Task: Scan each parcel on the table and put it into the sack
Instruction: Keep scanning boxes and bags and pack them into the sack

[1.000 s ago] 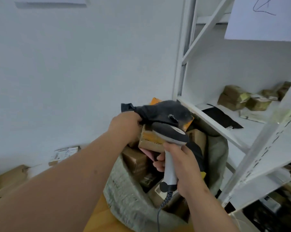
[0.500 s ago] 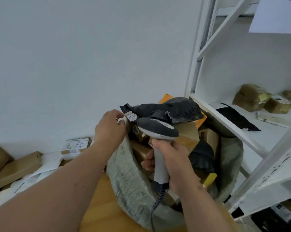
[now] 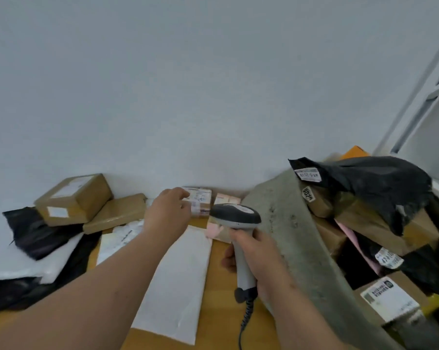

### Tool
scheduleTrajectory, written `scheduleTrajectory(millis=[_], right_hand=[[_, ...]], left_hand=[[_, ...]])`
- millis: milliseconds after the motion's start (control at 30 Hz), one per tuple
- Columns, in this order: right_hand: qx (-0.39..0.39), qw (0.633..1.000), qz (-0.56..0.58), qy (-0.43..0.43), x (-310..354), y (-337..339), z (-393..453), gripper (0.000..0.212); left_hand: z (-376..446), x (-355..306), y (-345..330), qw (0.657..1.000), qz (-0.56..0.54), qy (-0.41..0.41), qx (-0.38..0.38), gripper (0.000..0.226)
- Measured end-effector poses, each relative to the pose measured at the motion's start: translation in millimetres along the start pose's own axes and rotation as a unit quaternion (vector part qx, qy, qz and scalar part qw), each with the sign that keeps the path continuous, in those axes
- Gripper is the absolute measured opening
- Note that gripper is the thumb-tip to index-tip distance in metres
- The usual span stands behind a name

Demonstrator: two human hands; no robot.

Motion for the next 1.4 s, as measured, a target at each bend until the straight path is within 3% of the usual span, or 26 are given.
scheduleTrajectory(millis=[200, 400, 600, 767, 1000, 1200, 1400], right_hand=[[-0.015, 0.999, -0.036, -0.038, -22, -83, 34, 0.013], [-0.038, 0.993, -0.078, -0.080, -51, -140, 63, 0.013], [-0.040, 0.987, -0.083, -0.131, -87, -161, 81, 0.014], [-0.040, 0.983, -0.089, -0.158, -106, -157, 86, 0.014], [-0.021, 0.979, -0.091, -0.182, -118, -140, 93, 0.014], [-0.015, 0.982, -0.080, -0.168, -118, -121, 89, 0.019], [-0.018, 0.994, -0.025, -0.105, -98, -114, 82, 0.015]], left_hand=[[1, 125, 27, 0.994, 0.051, 0.074, 0.064, 0.036], [-16, 211, 23, 0.971, 0.068, 0.148, 0.177, 0.046], [-41, 244, -11, 0.943, -0.001, 0.199, 0.266, 0.052], [-53, 237, -41, 0.929, -0.037, 0.229, 0.289, 0.051], [-63, 231, -61, 0.937, -0.030, 0.256, 0.235, 0.035], [-54, 194, -39, 0.956, -0.088, 0.248, 0.131, 0.032], [-35, 135, 15, 0.982, -0.074, 0.160, 0.060, 0.037]])
Point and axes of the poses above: each hand's wrist, its own z-axis towards the middle knuckle, its own y-axis out of the back of the hand, x = y × z, the point moved 3 cm from there along z, towards the middle knuckle, and after that the axes turned 6 degrees about -y, right-handed, at the moved point
